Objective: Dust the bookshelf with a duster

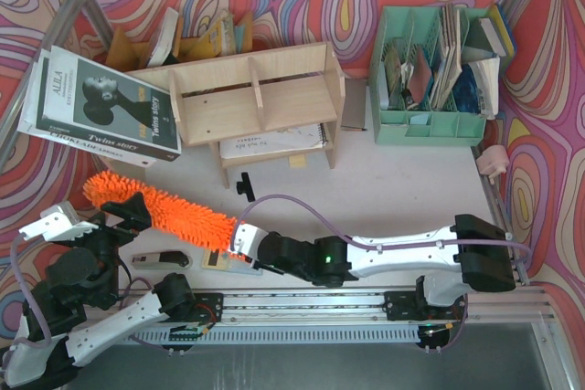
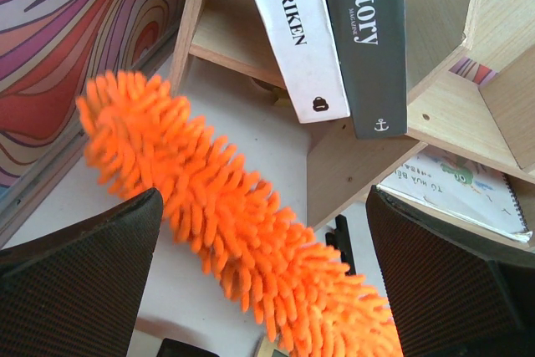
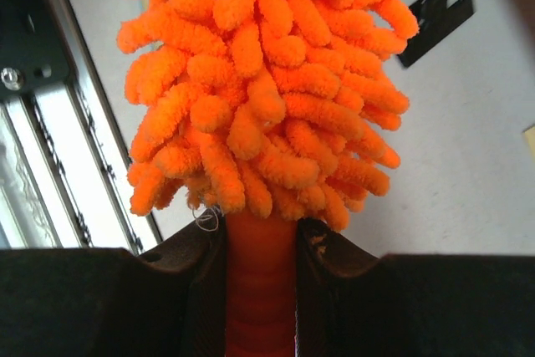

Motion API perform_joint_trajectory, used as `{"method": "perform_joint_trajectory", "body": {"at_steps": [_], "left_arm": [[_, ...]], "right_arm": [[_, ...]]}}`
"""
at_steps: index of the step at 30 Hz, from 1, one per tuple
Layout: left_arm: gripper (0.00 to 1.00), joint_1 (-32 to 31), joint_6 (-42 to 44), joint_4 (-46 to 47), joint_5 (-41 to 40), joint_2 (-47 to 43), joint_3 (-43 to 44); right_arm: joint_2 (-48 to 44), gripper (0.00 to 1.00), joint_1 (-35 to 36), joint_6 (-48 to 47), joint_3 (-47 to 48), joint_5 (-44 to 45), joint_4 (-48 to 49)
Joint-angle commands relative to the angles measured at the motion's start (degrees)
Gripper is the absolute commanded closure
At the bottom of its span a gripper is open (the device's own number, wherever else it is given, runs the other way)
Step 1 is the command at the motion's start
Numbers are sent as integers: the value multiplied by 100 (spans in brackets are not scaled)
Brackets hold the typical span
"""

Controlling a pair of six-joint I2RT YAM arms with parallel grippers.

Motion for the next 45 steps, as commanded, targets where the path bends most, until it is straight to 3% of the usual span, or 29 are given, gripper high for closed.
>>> {"method": "perform_joint_trajectory", "body": {"at_steps": [1,25,36,45], "left_arm": [[1,-18,120,86,-31,-7,-21],[2,-18,92,55,-39,-95,-24],[2,-18,94,68,-40,-86,-18],[1,-18,156,129,-57,-64,-39]], "right_arm": [[-161,100,-116,-429,412,297,447],[973,100,-794,-606,-49,-702,949],[282,100,-831,-816,430,-568,683],[64,100,-834,-598,109,-564,623]]}}
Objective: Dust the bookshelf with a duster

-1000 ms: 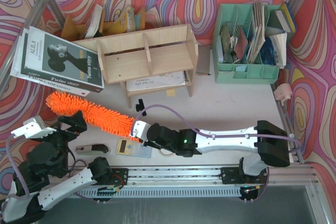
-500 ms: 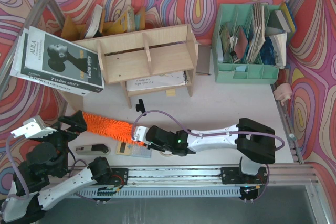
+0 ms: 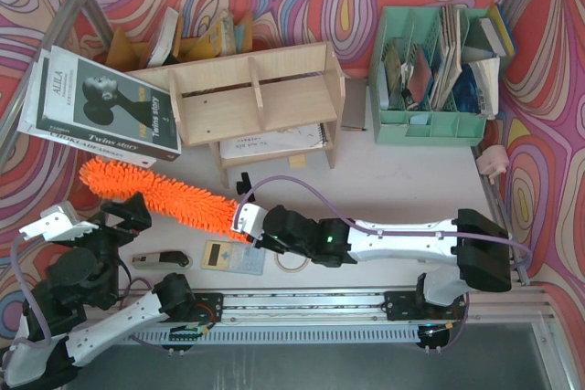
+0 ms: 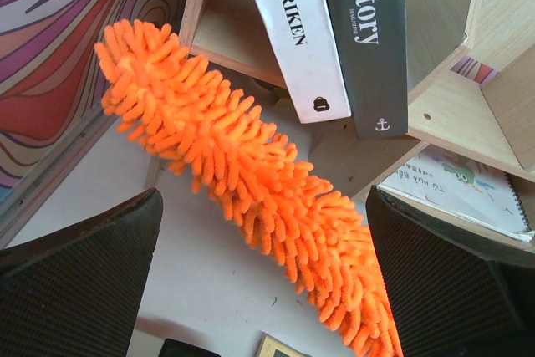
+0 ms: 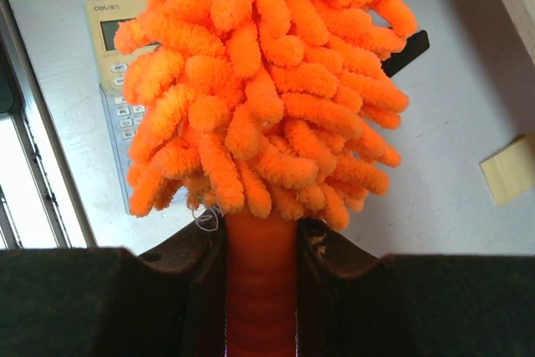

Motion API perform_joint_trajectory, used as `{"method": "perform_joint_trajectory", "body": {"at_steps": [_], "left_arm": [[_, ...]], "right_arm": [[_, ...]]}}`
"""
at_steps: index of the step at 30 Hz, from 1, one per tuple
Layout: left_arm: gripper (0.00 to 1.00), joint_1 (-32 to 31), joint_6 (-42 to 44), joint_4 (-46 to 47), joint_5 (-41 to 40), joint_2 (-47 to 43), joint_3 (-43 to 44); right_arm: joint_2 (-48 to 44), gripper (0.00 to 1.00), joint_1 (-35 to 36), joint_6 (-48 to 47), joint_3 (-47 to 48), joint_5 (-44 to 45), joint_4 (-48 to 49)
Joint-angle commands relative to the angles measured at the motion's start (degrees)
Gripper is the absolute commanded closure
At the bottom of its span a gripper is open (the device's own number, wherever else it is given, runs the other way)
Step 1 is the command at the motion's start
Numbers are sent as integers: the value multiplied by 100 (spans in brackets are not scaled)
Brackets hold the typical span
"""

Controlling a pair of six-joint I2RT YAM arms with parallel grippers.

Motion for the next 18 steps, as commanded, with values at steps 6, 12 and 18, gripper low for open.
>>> {"method": "perform_joint_trajectory", "body": {"at_steps": [6,12,18], "left_arm": [[1,-18,116,103,-66,-76,-38],[1,-18,116,101,-66,-71,-32],[2,-18,109,107,-60,-68,-32]], "right_arm": [[3,100,-11,414,-484,133,78],[-684,100,-10,495,-807,475,-410],[-1432,100,-9,524,-917,647,-1483]]}}
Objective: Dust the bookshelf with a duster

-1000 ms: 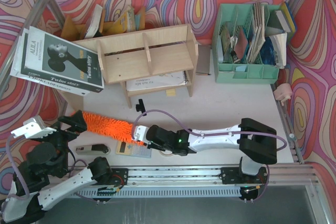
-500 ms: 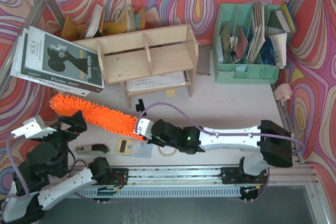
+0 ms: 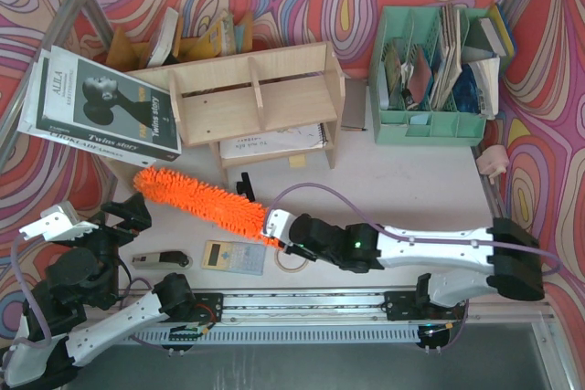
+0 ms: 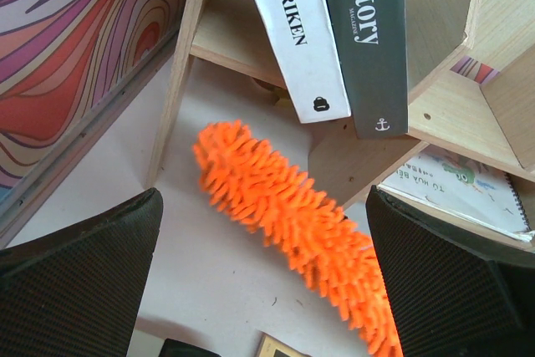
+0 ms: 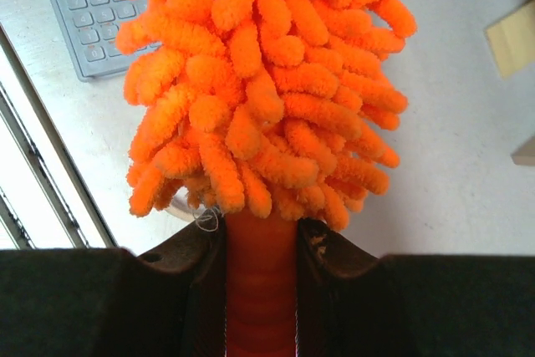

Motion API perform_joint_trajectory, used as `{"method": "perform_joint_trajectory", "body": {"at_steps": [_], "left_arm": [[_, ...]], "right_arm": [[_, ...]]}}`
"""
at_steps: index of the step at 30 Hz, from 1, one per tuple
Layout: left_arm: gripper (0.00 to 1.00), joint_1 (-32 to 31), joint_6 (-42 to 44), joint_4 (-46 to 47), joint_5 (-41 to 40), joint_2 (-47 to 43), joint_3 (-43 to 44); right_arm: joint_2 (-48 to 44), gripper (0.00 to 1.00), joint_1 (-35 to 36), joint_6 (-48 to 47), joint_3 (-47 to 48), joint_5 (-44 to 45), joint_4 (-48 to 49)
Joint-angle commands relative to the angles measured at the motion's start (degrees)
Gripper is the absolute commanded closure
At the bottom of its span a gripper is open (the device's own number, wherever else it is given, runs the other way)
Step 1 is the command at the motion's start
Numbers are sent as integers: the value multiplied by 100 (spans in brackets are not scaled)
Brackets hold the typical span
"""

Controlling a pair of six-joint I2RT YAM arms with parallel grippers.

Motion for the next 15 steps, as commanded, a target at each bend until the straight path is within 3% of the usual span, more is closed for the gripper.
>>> {"method": "perform_joint_trajectory", "body": {"at_steps": [1,9,15], "left_arm": [[1,-18,94,108,-60,-67,-30],[1,-18,90,99,-39,-56,-27],[1,-18,77,86,-24,-62,-30]], "right_arm": [[-625,100,-3,168,0,381,-658],[-861,100,-10,-5,264,1077,-1790],[-1382,100,-179,-534,308,1474,-1813]]}}
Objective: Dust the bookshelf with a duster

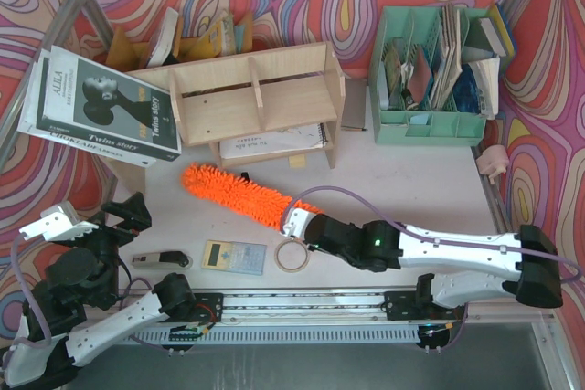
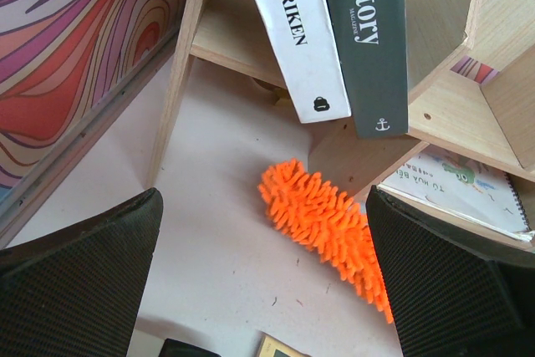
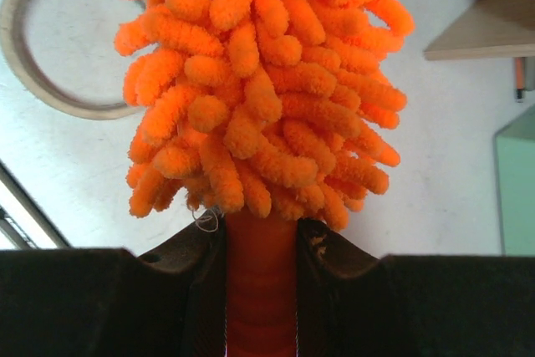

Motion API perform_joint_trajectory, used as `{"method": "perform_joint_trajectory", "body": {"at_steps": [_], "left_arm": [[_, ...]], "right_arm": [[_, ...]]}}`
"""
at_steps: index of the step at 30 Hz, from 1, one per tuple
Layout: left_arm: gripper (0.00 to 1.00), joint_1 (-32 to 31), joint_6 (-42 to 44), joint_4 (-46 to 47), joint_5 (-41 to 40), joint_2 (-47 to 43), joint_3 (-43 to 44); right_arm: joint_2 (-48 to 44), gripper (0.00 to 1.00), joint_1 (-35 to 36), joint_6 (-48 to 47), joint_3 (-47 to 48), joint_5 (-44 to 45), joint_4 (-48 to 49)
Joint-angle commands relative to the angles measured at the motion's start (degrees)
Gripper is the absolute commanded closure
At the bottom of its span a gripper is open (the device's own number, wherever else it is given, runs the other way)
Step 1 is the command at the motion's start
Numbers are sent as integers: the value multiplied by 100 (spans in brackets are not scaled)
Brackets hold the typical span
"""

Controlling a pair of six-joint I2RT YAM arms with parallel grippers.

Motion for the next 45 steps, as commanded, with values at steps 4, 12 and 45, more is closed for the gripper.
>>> {"method": "perform_joint_trajectory", "body": {"at_steps": [4,12,45], "left_arm": [[1,-18,69,86,-22,-79,-27],[1,-18,81,98,-22,-67,-29],[1,-18,107,117,-31,-71,-38]], "right_arm": [[-1058,100,-176,-845,225,833,170],[-1388,100,-220,-1015,355,892,-177],[-1014,100,-846,-614,952,528,-1942]]}}
